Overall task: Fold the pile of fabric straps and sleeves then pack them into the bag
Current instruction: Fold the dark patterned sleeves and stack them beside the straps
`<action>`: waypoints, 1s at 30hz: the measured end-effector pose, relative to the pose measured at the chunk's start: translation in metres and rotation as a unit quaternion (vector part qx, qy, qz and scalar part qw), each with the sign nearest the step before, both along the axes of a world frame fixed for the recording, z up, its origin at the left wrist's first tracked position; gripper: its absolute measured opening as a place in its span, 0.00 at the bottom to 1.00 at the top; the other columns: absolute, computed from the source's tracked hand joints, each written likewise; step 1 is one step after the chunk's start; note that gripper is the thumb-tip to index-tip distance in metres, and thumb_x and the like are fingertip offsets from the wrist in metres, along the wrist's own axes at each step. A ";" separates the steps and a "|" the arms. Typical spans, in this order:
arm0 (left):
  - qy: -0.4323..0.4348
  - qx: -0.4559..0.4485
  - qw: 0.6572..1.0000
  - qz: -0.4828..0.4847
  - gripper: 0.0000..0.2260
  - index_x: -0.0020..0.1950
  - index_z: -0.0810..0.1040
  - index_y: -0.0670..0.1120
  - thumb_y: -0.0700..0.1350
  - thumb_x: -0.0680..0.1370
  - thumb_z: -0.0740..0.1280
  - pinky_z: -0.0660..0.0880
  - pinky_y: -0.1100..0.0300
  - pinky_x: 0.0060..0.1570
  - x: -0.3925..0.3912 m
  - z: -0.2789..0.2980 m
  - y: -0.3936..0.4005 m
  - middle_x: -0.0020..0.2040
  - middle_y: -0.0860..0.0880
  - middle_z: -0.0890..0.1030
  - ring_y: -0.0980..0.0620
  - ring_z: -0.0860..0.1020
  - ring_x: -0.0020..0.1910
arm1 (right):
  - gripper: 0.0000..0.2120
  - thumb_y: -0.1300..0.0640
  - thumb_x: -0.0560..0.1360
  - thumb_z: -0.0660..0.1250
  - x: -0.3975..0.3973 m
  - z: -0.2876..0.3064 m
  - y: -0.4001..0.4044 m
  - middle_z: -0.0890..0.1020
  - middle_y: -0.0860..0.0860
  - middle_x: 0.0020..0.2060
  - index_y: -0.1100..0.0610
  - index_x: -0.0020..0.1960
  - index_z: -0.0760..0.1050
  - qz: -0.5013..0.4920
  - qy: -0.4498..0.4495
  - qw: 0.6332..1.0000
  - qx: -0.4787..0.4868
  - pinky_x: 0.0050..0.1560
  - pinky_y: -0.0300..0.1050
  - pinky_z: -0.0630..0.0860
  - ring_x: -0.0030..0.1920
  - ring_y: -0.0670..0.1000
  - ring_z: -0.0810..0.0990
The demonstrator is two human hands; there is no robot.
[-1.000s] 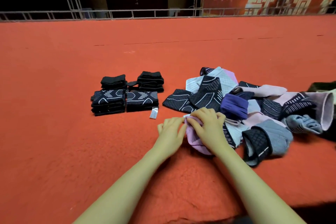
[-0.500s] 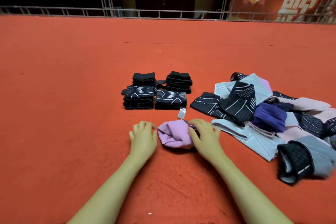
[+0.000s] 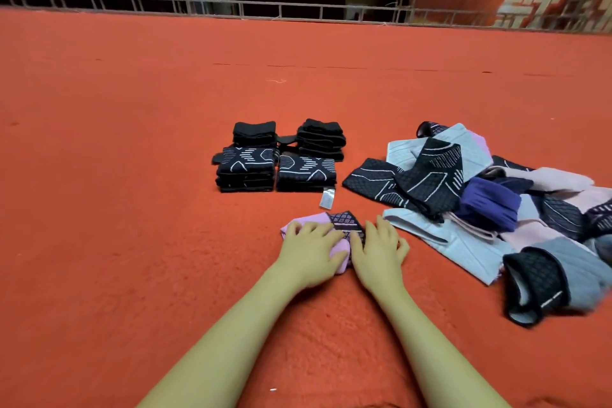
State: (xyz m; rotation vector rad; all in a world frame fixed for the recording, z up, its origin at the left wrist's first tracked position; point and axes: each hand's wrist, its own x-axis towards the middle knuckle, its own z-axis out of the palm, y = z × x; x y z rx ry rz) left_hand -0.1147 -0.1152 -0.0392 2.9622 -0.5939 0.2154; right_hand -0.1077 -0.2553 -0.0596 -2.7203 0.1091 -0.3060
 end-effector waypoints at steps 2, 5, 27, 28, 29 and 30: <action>-0.055 -0.029 0.998 -0.007 0.30 0.58 0.78 0.52 0.61 0.72 0.42 0.57 0.53 0.55 -0.002 -0.006 0.007 0.62 0.55 0.77 0.49 0.74 0.60 | 0.21 0.46 0.81 0.54 0.000 -0.002 0.000 0.59 0.54 0.75 0.57 0.68 0.68 0.007 -0.002 1.000 -0.018 0.66 0.47 0.45 0.75 0.52 0.52; -0.175 -0.085 0.981 0.004 0.15 0.42 0.80 0.53 0.55 0.76 0.55 0.59 0.56 0.49 -0.006 -0.026 0.013 0.49 0.59 0.82 0.53 0.79 0.49 | 0.18 0.45 0.79 0.58 0.000 -0.005 -0.001 0.67 0.54 0.70 0.58 0.61 0.72 0.016 -0.031 0.999 -0.025 0.65 0.50 0.49 0.71 0.54 0.59; -0.232 -0.250 0.937 0.078 0.13 0.43 0.80 0.47 0.50 0.78 0.58 0.54 0.60 0.51 -0.013 -0.017 0.067 0.56 0.52 0.80 0.56 0.71 0.56 | 0.18 0.59 0.69 0.62 -0.002 -0.002 0.006 0.76 0.57 0.62 0.59 0.59 0.72 0.050 -0.228 0.972 -0.033 0.57 0.52 0.59 0.59 0.56 0.69; -0.240 -0.235 0.941 0.046 0.12 0.43 0.79 0.47 0.49 0.77 0.58 0.54 0.61 0.51 -0.013 -0.014 0.068 0.56 0.52 0.80 0.56 0.72 0.56 | 0.23 0.61 0.68 0.60 -0.001 0.003 0.008 0.74 0.55 0.65 0.58 0.64 0.70 0.085 -0.229 0.969 -0.013 0.59 0.50 0.57 0.62 0.52 0.68; -0.248 -0.222 0.943 0.021 0.12 0.42 0.79 0.46 0.49 0.77 0.59 0.55 0.61 0.51 -0.013 -0.012 0.067 0.55 0.51 0.81 0.56 0.73 0.55 | 0.27 0.61 0.67 0.57 0.000 0.009 0.010 0.73 0.53 0.67 0.56 0.67 0.69 0.115 -0.226 0.967 0.002 0.60 0.48 0.55 0.64 0.50 0.67; -0.256 -0.211 0.943 0.000 0.12 0.41 0.78 0.46 0.49 0.76 0.59 0.55 0.60 0.51 -0.012 -0.010 0.067 0.54 0.52 0.81 0.55 0.73 0.54 | 0.28 0.61 0.68 0.57 0.001 0.016 0.014 0.73 0.50 0.68 0.55 0.68 0.68 0.138 -0.213 0.967 0.014 0.61 0.47 0.54 0.65 0.48 0.67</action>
